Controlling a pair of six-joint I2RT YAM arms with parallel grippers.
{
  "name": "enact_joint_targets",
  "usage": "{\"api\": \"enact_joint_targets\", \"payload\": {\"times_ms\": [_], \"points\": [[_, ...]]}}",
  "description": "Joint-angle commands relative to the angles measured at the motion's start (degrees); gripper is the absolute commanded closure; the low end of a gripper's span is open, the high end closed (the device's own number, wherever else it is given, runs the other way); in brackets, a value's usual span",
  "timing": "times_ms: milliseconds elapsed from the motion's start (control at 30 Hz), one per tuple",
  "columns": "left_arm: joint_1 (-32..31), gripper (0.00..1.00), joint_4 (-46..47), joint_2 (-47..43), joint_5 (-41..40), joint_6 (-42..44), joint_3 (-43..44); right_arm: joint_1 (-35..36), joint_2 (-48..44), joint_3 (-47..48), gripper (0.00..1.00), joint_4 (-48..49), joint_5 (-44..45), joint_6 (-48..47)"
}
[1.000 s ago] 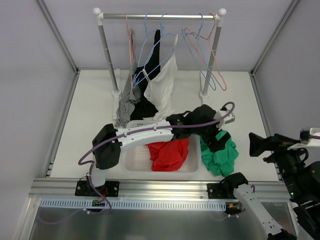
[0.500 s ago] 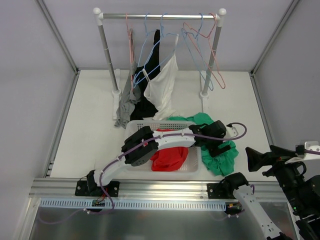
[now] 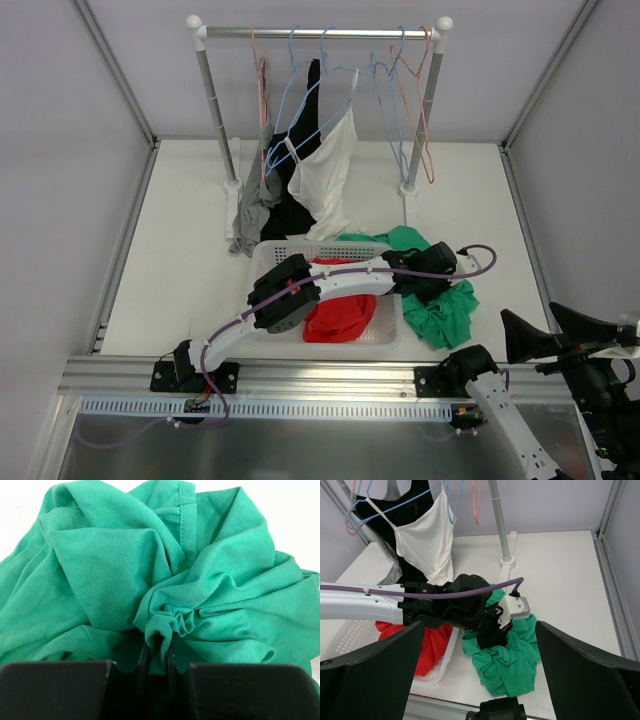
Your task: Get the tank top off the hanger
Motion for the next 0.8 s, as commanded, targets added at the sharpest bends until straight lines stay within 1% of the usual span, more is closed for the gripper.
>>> {"api": "enact_joint_targets", "payload": {"times_ms": [0,33,167,200,300,400,467,567,700,733,767], "points": [[-0.29,1.00,-2.87,-2.36,-1.24,-1.17,3.79,-0.30,-1.03,1.11,0.00,3.01,-0.81,0.73],[-0.29,1.00,-2.78,-4.45,-0.80,-3.00,4.85,-0.30,-1.04,1.11,0.00,3.01,-0.46,0.81],[-0.20,1.00,-2.69,-9.04,0.52,-3.54,11.35,-0.30,-1.83,1.81,0.01,3.18,1.30,1.43],[-0.29,1.00,-2.78,-9.83,0.17,-3.72,14.32,-0.30,-2.00,2.16,0.01,3.18,1.74,1.60],[-0.20,1.00,-2.69,-12.73,-2.11,-4.68,18.64,-0.30,-3.14,2.78,0.01,3.62,2.80,2.48],[-0.20,1.00,-2.52,-15.89,-3.96,-5.12,20.85,-0.30,-3.94,3.31,0.01,3.97,3.32,2.92],[-0.20,1.00,-2.43,-18.62,-4.14,-5.12,21.21,-0.30,-4.29,3.75,0.00,4.24,4.20,3.01],[-0.20,1.00,-2.34,-22.48,-9.31,-3.55,21.12,-0.30,-4.55,4.45,0.00,4.59,4.90,3.01],[-0.11,1.00,-2.26,-29.07,-16.61,0.06,17.27,-0.30,-4.82,5.41,0.01,4.68,5.35,3.10],[-0.03,1.00,-2.34,-31.87,-18.71,1.02,16.38,-0.30,-4.99,5.50,0.01,4.68,5.52,3.01],[-0.03,1.00,-2.34,-33.46,-19.60,1.29,15.59,-0.30,-5.08,5.59,0.01,4.68,6.04,3.01]]}}
